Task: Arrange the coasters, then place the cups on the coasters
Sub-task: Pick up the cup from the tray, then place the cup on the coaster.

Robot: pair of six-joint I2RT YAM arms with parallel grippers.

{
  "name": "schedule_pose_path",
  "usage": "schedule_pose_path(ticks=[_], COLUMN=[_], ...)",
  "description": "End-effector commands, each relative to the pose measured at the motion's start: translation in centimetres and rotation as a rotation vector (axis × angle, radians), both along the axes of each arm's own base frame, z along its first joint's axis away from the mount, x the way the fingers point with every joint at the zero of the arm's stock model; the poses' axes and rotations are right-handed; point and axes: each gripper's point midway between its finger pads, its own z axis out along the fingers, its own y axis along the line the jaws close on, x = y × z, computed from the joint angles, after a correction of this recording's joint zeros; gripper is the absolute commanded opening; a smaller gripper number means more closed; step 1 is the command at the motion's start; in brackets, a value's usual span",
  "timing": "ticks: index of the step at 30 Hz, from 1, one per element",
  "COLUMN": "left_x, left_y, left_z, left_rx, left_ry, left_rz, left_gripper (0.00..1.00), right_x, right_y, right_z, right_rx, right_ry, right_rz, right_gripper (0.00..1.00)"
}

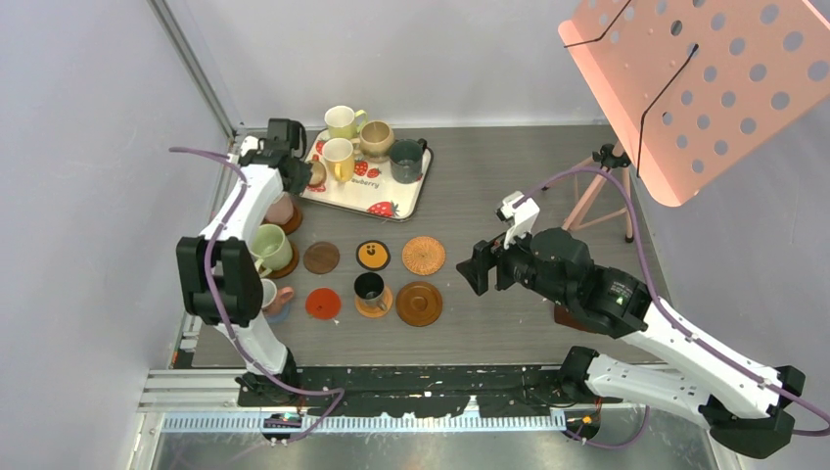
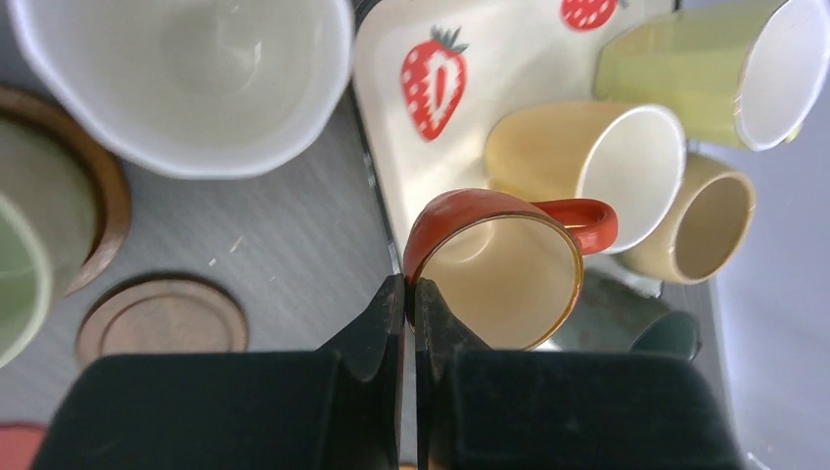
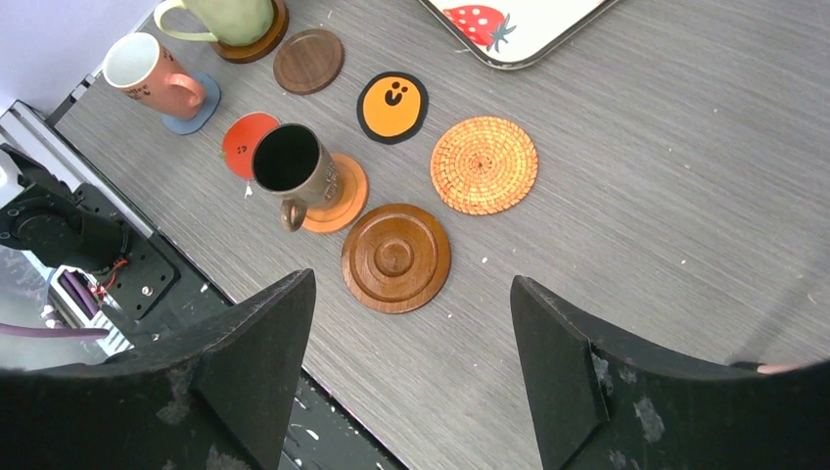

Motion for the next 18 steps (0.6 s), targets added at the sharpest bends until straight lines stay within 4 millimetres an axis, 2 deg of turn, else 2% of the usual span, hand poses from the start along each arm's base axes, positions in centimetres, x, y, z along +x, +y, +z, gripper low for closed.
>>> schedule_pose_path(ticks=[1, 3, 5, 6, 8, 10, 14, 18], left_x=[-3.9, -5.8, -8.2, -9.2, -11.5, -13.9, -17.1, -21.0], left_y=[-0.6, -1.0, -1.1, -1.1, -1.1, -1.3, -2.7, -2.9], left_z=[0.7, 0.8, -0.5, -0.8, -1.2, -1.8, -2.7, -4.2], left_rx=[-0.021, -0.036, -0.047, -0.047, -0.051, -0.074, -0.1, -0.102], left_ry=[0.035, 0.039, 0.068, 0.075, 0.09, 0.107, 0.084, 0.171], left_rz=[-0.064, -0.084, -0.095, -0.097, -0.108, -0.108, -0.147, -0.164], left_gripper=[0.0, 0.0, 0.0, 0.0, 0.0, 0.0, 0.0, 0.0], right_x=[-0.2, -0.4, -0.5, 0.7, -0.6, -0.9, -1.1, -1.3], right_y=[-0.4, -0.6, -0.8, -2.0, -1.4, -1.6, -2.2, -2.5], right_z=[-0.4, -0.9, -1.2, -1.5, -1.6, -1.6, -1.6, -1.5], right_rx=[0.03, 0.032, 0.031, 0.028, 0.028, 0.028, 0.019, 0.023], right_ry=[0.017, 0.026, 0.032, 0.033, 0.032, 0.029, 0.019, 0.017], right_rz=[-0.029, -0.031, -0.034, -0.095, -0.047, -0.043, -0.048, -0.044], right_gripper=[0.8, 0.8, 0.8, 0.8, 0.8, 0.8, 0.8, 0.8])
